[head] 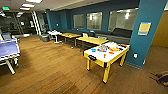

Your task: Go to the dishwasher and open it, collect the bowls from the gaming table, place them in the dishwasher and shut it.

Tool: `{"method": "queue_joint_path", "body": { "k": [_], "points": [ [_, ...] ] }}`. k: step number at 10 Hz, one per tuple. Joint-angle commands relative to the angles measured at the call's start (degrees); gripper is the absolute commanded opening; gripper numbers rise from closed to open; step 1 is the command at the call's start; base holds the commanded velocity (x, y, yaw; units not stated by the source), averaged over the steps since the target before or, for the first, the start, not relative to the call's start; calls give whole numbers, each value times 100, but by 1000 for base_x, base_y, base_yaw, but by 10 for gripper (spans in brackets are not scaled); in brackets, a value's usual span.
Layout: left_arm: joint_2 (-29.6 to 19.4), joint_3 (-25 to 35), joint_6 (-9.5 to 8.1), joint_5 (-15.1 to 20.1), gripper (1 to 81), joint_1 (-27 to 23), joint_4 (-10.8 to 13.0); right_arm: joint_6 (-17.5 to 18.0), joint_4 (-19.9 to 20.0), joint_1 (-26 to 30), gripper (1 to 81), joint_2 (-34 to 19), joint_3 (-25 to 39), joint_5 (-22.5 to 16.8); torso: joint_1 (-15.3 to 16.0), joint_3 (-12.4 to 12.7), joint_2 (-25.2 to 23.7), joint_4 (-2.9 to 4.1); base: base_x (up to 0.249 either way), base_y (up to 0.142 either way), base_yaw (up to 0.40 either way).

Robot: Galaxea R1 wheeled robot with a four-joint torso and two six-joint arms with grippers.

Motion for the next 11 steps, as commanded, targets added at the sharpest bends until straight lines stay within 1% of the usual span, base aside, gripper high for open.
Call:
{"method": "queue_joint_path", "body": {
  "k": [1,11],
  "points": [
    [-31,45,68,277,811,-289,67,-19,-44,324,811,16,34,-217,14,0,0,0,135,0,0],
    [-13,45,68,277,811,-289,67,-19,-44,341,811,33,34,-217,19,-2,7,0,135,0,0]
  ]
}}
